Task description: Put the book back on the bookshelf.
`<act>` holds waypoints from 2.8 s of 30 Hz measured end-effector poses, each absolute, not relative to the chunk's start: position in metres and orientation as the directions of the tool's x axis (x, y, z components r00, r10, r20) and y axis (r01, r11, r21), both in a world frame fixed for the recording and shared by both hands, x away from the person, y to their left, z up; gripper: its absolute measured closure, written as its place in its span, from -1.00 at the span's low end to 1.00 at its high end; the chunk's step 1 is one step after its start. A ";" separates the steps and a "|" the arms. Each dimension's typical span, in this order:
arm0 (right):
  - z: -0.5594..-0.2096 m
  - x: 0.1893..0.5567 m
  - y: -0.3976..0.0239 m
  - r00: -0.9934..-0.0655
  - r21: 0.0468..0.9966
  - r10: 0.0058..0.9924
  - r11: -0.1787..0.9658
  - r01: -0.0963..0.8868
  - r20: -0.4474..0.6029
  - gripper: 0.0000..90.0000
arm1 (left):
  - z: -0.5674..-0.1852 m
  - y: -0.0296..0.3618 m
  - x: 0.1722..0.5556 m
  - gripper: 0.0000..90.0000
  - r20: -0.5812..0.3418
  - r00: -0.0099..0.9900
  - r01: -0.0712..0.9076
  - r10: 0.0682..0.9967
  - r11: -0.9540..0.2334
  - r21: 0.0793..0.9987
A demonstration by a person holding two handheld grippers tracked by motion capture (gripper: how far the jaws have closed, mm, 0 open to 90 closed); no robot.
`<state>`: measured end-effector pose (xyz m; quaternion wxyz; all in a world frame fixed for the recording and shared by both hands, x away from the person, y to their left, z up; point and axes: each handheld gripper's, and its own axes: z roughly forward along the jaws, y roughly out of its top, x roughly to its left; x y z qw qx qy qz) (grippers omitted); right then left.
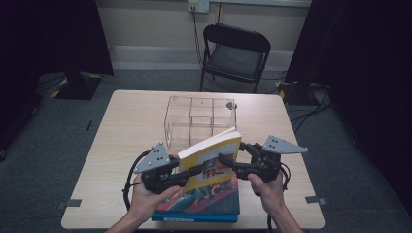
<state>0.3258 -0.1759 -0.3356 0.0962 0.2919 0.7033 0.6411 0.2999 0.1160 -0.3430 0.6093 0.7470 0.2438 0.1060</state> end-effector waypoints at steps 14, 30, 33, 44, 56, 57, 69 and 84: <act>-0.335 0.326 -0.181 -0.813 0.956 0.528 0.010 0.294 0.245 -0.14 | -0.325 0.103 0.301 0.50 -0.079 0.844 0.171 0.530 -0.127 0.977; -0.345 0.333 -0.182 -0.807 0.945 0.534 0.042 0.324 0.253 -0.19 | -0.328 0.109 0.316 0.68 -0.096 0.826 0.190 0.556 -0.114 0.975; -0.348 0.334 -0.186 -0.796 0.943 0.551 0.046 0.331 0.252 -0.20 | -0.328 0.114 0.318 0.68 -0.122 0.814 0.213 0.568 -0.095 0.972; -0.368 0.338 -0.206 -0.749 0.921 0.602 0.053 0.386 0.278 -0.24 | -0.320 0.128 0.325 0.68 -0.145 0.774 0.229 0.616 -0.060 0.972; -0.393 0.339 -0.247 -0.653 0.895 0.712 0.080 0.439 0.256 -0.28 | -0.308 0.137 0.344 0.69 -0.119 0.644 0.226 0.756 -0.039 0.973; -0.397 0.340 -0.252 -0.644 0.888 0.719 0.081 0.453 0.263 -0.30 | -0.306 0.136 0.346 0.69 -0.129 0.636 0.233 0.761 -0.030 0.972; -0.414 0.341 -0.276 -0.594 0.865 0.745 0.046 0.500 0.304 -0.31 | -0.298 0.114 0.381 0.69 -0.131 0.573 0.226 0.809 -0.002 0.974; -0.427 0.345 -0.268 -0.596 0.851 0.773 0.150 0.504 0.216 -0.36 | -0.311 0.091 0.416 0.68 -0.110 0.485 0.243 0.868 -0.013 0.970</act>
